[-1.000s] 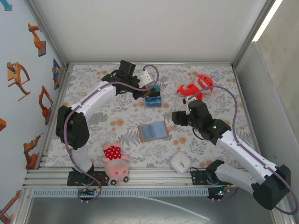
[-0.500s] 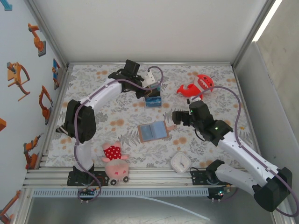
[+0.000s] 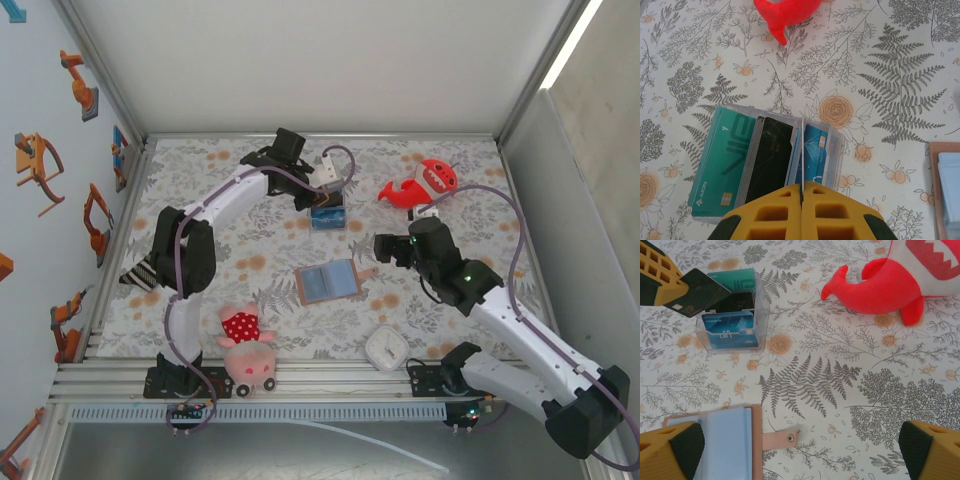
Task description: Take the credit cards out of the card holder
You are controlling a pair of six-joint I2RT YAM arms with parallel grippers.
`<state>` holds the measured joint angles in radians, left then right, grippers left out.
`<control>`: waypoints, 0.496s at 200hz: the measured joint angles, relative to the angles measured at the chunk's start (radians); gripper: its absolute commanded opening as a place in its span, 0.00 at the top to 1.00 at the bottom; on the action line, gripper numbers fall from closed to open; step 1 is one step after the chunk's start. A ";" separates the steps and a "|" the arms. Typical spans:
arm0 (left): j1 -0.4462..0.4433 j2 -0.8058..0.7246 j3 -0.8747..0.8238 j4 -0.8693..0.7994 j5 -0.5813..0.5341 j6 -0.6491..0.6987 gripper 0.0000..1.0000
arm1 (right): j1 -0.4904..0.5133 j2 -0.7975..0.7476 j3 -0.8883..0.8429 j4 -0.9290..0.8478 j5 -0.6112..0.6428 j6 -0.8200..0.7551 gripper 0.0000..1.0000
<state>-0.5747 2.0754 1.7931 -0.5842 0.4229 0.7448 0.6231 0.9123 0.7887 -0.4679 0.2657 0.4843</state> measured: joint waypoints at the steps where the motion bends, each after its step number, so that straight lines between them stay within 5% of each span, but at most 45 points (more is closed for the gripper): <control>1: 0.000 0.001 0.001 0.000 0.000 0.000 1.00 | 0.000 -0.001 0.000 0.000 0.000 0.000 0.00; 99: -0.001 0.122 0.125 -0.034 -0.066 0.080 1.00 | 0.000 -0.020 -0.002 -0.008 0.003 0.026 0.00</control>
<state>-0.5755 2.1979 1.9179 -0.6182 0.3573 0.8246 0.6231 0.8921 0.7864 -0.4763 0.2684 0.5098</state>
